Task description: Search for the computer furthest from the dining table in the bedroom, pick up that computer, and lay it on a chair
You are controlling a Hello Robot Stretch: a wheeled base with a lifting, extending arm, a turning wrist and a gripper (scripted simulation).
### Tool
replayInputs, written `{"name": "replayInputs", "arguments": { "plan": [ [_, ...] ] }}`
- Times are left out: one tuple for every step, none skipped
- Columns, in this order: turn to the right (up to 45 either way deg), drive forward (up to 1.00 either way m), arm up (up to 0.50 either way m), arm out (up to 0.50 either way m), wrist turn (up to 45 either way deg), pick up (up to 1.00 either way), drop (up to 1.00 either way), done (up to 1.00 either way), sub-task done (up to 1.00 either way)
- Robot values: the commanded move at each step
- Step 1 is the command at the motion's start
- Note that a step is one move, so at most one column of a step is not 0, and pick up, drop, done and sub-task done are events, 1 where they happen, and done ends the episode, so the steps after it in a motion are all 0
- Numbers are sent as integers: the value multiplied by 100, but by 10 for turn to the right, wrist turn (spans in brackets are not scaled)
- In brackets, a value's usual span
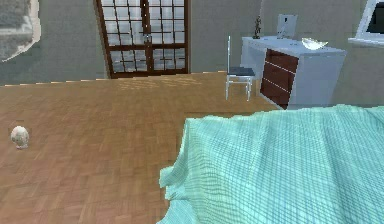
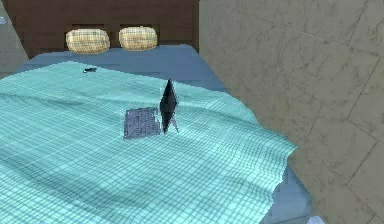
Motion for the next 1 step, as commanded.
{"name": "replayInputs", "arguments": {
  "plan": [
    [-90,0,0,0,0,0,0,0,0]
  ]
}}
